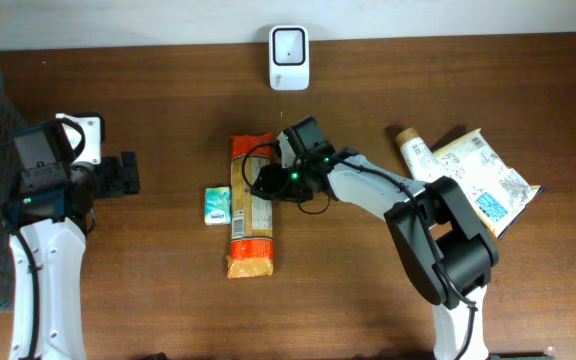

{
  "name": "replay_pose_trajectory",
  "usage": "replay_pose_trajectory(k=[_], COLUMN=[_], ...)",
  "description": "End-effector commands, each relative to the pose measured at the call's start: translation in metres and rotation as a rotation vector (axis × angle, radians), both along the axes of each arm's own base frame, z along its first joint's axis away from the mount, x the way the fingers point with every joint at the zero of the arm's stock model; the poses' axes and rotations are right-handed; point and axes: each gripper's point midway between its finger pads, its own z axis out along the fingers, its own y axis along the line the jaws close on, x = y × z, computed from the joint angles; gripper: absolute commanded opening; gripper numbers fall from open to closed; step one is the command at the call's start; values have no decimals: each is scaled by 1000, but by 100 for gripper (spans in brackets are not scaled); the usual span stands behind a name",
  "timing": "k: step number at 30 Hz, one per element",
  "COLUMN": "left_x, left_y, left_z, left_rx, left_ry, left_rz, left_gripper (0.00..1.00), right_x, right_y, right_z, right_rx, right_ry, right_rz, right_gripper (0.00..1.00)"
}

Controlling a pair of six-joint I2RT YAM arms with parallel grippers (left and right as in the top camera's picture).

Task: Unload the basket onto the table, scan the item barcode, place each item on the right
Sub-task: 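Grasp the red-and-tan package with the right gripper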

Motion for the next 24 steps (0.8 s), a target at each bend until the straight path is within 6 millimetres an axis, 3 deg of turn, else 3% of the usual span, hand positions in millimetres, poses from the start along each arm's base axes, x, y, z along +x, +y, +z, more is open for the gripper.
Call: replay_pose_trajectory(k=[1, 4, 6, 9, 11, 13, 17, 19, 21, 24], left_x=[3, 3, 3, 3, 3, 3, 3, 3, 3, 3], left_y=[0, 0, 0, 0, 0, 0, 0, 0, 0, 0], left_z=[8, 8, 8, 8, 8, 8, 8, 8, 8, 8], left_rx=[4, 4, 4, 4, 4, 4, 4, 4, 4, 4], left_ry=[-22, -22, -22, -22, -22, -22, -22, -22, -22, -22], left_rz=[-11, -11, -11, -11, -11, -11, -11, -11, -11, -11], left_gripper=[99, 99, 99, 99, 99, 99, 99, 99, 99, 99], right_x=[-16, -17, -20, -20, -14, -5, -6, -8, -14, -23], right_y=[-5, -5, -2, 6, 5, -21, -77, -89, -82, -65], right_z=[-39, -42, -40, -24, 1, 41, 100, 113, 109, 78], right_rx=[-67, -69, -50, 6, -1, -171, -533, -646, -686, -715], right_ry=[93, 100, 111, 121, 58, -47, -120, -146, -168, -131], right_rz=[-20, -19, -8, 16, 57, 60, 66, 63, 108, 166], right_gripper=[43, 25, 7, 4, 4, 4, 4, 4, 4, 4])
